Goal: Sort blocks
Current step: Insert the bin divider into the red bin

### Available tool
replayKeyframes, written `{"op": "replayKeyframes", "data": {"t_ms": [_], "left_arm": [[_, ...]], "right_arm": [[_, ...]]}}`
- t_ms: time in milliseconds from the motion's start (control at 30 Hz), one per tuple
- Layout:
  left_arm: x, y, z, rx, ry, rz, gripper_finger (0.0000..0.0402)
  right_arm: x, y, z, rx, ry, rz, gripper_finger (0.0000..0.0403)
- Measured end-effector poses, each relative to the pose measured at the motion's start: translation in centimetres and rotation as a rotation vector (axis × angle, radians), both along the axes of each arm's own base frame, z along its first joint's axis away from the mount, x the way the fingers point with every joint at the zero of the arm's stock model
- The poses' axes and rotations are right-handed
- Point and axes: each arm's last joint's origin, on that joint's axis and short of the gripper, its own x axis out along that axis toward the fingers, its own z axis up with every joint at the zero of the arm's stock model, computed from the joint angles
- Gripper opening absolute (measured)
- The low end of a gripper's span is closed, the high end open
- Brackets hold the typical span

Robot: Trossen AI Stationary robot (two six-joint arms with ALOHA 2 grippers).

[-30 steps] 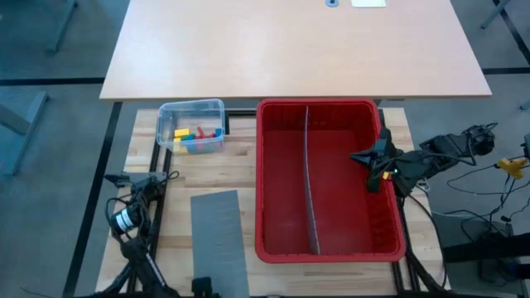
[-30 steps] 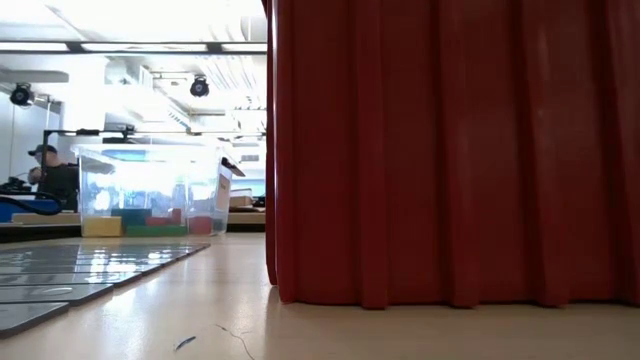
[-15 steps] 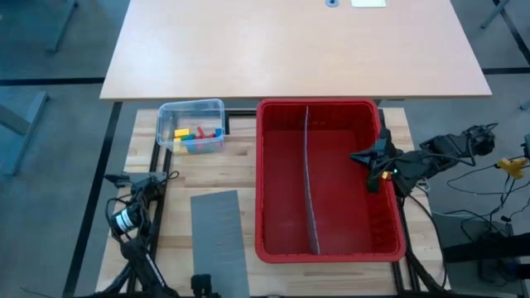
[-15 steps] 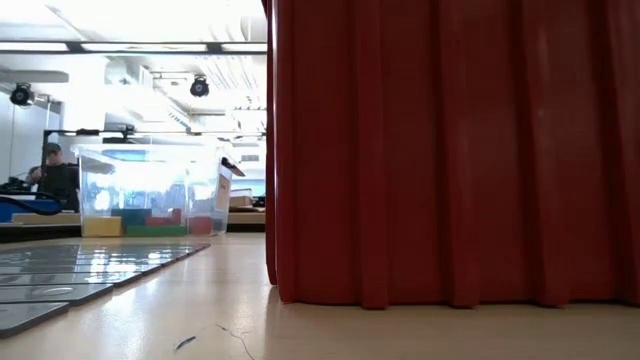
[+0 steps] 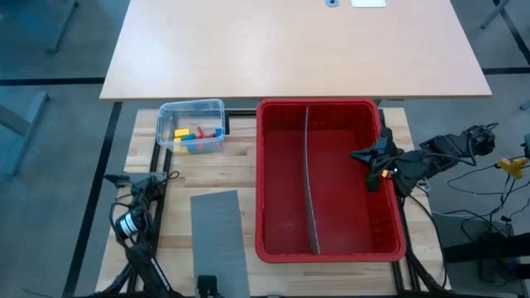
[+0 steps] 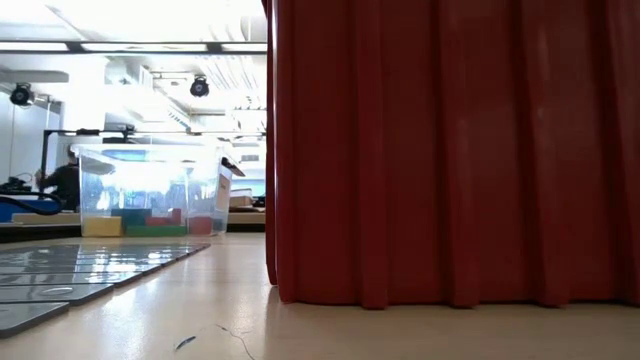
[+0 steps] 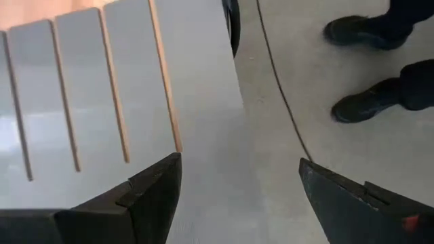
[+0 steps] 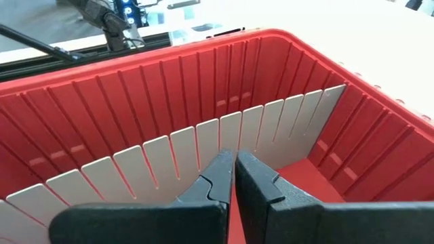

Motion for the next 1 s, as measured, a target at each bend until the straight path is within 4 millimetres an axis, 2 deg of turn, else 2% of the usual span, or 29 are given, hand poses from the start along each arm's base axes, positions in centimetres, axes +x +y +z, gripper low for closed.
{"op": "replayKeyframes", "data": {"t_ms": [267, 467, 700, 800, 1000], "left_arm": [[0.4, -0.3, -2.1, 0.053, 0.038, 0.021, 0.0272], [0.1, 0.9, -2.7, 0.123, 0.100, 0.157, 0.0272], [0.3, 1.0, -3.3, 0.116, 0.121, 0.203, 0.0261], [0.4, 0.8, -3.3, 0.081, 0.127, 0.215, 0.0209], [1.0, -0.3, -3.0, -0.055, 0.122, 0.218, 0.0036]], "right_arm": [[0.0, 0.0, 0.0, 0.006, -0.004, -0.010, 0.0000], [0.0, 0.0, 0.0, 0.003, -0.008, -0.021, 0.0000], [0.0, 0.0, 0.0, -0.001, -0.010, -0.026, 0.0000], [0.0, 0.0, 0.0, 0.000, -0.010, -0.026, 0.0000], [0.0, 0.0, 0.0, -0.008, -0.005, -0.022, 0.0000]]}}
